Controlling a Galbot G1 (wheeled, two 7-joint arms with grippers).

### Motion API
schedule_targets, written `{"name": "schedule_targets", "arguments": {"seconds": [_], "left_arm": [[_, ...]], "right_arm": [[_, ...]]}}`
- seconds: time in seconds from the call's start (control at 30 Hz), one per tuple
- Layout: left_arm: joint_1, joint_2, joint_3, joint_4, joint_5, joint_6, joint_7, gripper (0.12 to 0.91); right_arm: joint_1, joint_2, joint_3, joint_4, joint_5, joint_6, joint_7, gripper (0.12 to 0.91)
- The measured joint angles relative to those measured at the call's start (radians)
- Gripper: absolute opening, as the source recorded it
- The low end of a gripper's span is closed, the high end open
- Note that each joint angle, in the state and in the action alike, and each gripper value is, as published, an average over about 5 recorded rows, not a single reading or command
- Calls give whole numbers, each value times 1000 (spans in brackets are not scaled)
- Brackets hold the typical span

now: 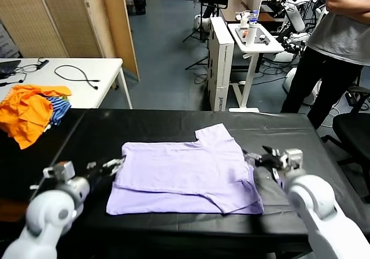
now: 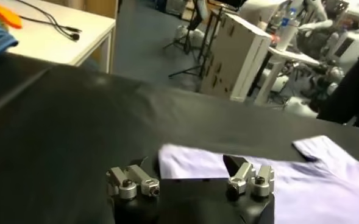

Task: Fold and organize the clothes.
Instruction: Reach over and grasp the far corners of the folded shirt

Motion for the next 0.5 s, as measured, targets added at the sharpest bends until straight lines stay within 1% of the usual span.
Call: {"name": "schedule_targets", "arguments": {"seconds": [0.13,0.3,0.4,0.5], "left_arm": [[-107,10,68,106,0,9,7,907],[-222,5,135,228,0,9,31,907],[-266,3,160,279,4,9,42,907],[-291,1,180,312,20,9,44,907]], "right_arm": [[62,15,-45,-74,-7,0,-14,907],[124,23,-86,-145,-13,0,-27,907],[154,29,-103,-180,-12,0,-28,907],[177,36,-116,-208,-10,0,-30,907]]}}
